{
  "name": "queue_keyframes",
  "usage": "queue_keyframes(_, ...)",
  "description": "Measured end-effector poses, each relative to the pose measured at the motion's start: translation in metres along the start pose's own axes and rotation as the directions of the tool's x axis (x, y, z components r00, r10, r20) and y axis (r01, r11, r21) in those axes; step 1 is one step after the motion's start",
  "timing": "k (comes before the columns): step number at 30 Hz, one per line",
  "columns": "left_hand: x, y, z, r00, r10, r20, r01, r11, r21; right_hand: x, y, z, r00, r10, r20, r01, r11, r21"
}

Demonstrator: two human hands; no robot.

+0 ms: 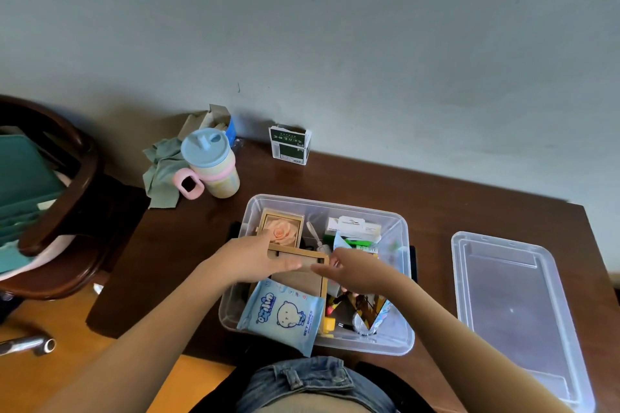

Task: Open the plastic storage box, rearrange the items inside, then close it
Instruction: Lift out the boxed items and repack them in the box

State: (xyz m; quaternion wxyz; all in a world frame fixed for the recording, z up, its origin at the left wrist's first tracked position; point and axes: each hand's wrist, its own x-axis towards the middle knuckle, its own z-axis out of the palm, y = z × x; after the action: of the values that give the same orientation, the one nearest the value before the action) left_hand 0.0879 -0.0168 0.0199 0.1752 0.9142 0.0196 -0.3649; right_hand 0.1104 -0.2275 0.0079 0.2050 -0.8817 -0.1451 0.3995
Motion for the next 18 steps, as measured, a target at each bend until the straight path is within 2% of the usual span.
queue_keyframes(3,-0.009,-0.01,0.0,0.986,0.072,0.153,-0.047,0.986,-0.163,0.003,0.002,0.012,0.969,0.028,0.244,-0.073,0.981,0.177)
queue_keyframes(6,-0.015,-0.017,0.009,0.968,0.139,0.208,-0.09,0.969,-0.23,0.004,0.006,0.022,0.94,0.023,0.34,-0.114,0.961,0.253)
queue_keyframes(8,-0.017,-0.019,0.017,0.968,0.173,0.182,-0.117,0.952,-0.283,0.004,0.008,0.027,0.943,-0.002,0.332,-0.093,0.959,0.268)
queue_keyframes(14,-0.021,-0.017,0.019,0.963,0.269,0.037,-0.216,0.843,-0.493,-0.007,0.016,0.03,0.982,-0.032,0.185,-0.074,0.842,0.535)
queue_keyframes(16,-0.02,-0.011,0.013,0.952,0.306,0.009,-0.254,0.806,-0.534,-0.012,0.019,0.029,0.983,-0.072,0.169,-0.053,0.768,0.638)
queue_keyframes(18,-0.016,-0.001,0.008,0.947,0.321,-0.008,-0.258,0.749,-0.61,-0.018,0.022,0.024,0.983,-0.108,0.151,-0.052,0.619,0.784)
